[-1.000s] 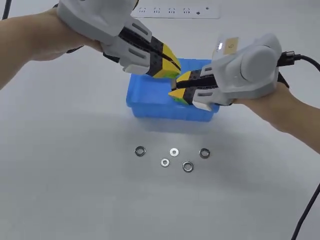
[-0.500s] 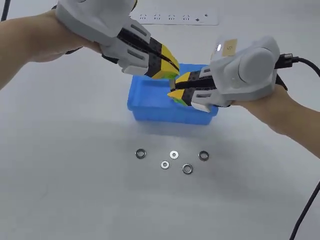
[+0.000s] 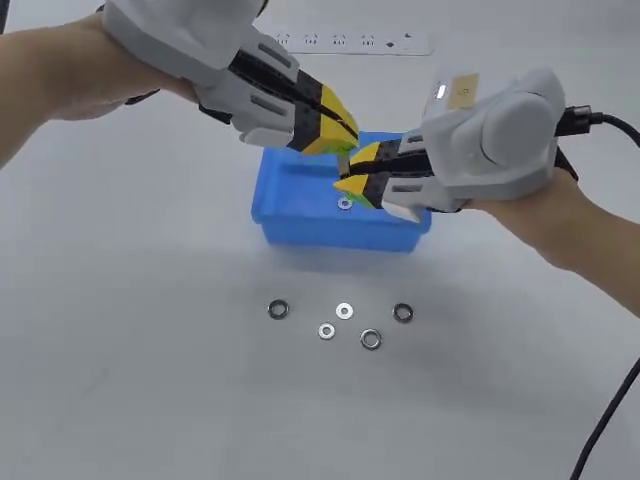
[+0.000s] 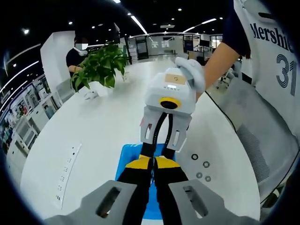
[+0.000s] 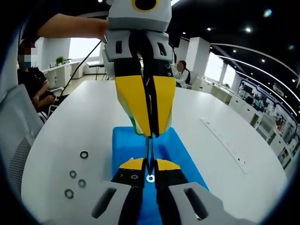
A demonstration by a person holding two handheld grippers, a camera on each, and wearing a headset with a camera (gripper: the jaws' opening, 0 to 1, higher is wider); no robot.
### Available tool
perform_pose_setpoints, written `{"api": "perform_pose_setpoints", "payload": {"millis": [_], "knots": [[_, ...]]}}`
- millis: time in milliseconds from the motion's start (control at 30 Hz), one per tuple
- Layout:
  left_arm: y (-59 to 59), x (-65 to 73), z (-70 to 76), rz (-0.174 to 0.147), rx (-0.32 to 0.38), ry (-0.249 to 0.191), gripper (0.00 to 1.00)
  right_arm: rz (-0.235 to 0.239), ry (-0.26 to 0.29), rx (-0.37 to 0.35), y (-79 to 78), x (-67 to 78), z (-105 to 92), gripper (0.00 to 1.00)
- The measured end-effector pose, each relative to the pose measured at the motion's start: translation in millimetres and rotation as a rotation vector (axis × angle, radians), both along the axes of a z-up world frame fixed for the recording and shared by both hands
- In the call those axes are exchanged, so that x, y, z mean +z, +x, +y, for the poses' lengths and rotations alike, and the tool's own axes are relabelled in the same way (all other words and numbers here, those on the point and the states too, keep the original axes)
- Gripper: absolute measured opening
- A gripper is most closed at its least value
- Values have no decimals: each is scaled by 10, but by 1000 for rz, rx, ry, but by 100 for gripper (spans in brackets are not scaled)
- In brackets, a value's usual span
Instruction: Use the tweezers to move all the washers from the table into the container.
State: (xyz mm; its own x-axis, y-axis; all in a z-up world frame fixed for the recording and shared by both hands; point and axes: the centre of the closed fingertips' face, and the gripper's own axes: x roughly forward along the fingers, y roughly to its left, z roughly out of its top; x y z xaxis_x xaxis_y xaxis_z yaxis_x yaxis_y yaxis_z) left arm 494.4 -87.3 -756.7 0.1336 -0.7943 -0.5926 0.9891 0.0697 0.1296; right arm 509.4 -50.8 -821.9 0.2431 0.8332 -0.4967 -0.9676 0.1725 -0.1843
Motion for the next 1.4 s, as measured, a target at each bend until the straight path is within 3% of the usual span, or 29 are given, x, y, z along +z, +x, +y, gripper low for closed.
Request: {"api": "perform_pose_setpoints", "payload": {"millis": [267, 467, 633, 867, 1033, 1400], "knots": [[-244, 275, -23, -49, -18, -5, 6, -21, 32, 8, -210, 288, -33, 8], [-532, 414, -55, -71, -36, 6, 6, -28, 42, 28, -508, 436, -79, 7], [-777, 456, -132, -79, -36, 2, 6, -12, 58, 29, -744, 465, -140, 7], [-1046, 446, -188, -64, -29, 0, 6, 21, 104, 28, -1033, 452, -188, 7], [-1147, 450, -199, -56, -22, -1, 6, 34, 128, 36, -1143, 453, -190, 7], [-1203, 419, -114, -41, 14, 10, 7, 49, 133, 46, -1220, 403, -184, 7]]}}
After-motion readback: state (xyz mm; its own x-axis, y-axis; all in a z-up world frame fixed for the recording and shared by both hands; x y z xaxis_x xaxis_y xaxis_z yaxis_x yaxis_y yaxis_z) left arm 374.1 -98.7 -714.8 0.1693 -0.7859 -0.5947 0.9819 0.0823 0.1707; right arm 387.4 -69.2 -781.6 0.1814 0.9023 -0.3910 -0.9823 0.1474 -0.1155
